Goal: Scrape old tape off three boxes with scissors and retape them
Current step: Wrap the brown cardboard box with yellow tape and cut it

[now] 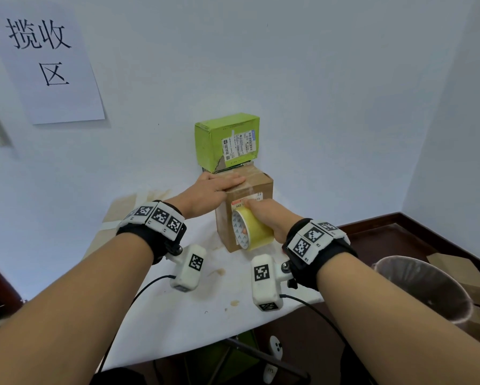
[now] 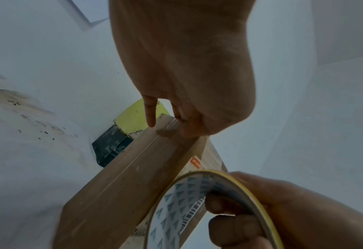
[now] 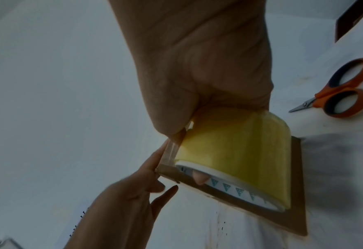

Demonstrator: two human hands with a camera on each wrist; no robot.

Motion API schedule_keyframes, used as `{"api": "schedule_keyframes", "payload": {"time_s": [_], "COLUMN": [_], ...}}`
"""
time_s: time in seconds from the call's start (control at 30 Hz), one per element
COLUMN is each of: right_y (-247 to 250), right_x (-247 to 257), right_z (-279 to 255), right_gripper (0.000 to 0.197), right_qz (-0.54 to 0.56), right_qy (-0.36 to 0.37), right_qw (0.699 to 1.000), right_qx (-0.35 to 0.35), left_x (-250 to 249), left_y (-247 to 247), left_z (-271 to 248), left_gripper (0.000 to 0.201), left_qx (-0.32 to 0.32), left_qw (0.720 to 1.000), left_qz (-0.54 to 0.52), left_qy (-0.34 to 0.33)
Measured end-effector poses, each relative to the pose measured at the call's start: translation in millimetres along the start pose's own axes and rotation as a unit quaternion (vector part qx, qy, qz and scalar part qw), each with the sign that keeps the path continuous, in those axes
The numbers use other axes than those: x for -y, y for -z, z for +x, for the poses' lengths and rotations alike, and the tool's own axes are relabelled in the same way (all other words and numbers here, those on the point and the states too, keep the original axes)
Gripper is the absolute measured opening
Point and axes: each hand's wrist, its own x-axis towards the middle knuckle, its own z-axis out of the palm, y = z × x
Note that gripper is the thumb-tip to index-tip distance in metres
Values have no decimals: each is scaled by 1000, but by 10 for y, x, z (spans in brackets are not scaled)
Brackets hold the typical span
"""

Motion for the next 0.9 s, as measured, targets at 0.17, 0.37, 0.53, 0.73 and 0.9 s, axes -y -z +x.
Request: {"api": "schedule_keyframes", "payload": {"time_s": [0.17, 0.37, 0.53, 0.73, 0.9], "right_y": [0, -26, -21, -11, -24], "right_x": [-1, -41, -56, -67, -60], "right_z": [43, 66, 95, 101, 116], "right_gripper": [46, 51, 51, 50, 51], "right_qz": [-5, -33, -36, -31, -34], "right_qy": [-7, 5, 4, 7, 12], "right_qw": [1000, 999, 999, 999, 999], "right_qx": [4, -8, -11, -5, -2], "left_x": [-18, -71, -81, -39, -37], "left_y": [-20, 2, -98, -199, -210], "left_z": [-28, -52, -50, 25, 60], "left_gripper": [62, 45, 51, 47, 46], "left_qx": [14, 30, -56, -126, -146], "left_qw": [1000, 999, 998, 992, 987], "left_qz": [13, 20, 1, 8, 58], "left_qy": [-13, -9, 12, -7, -18]}}
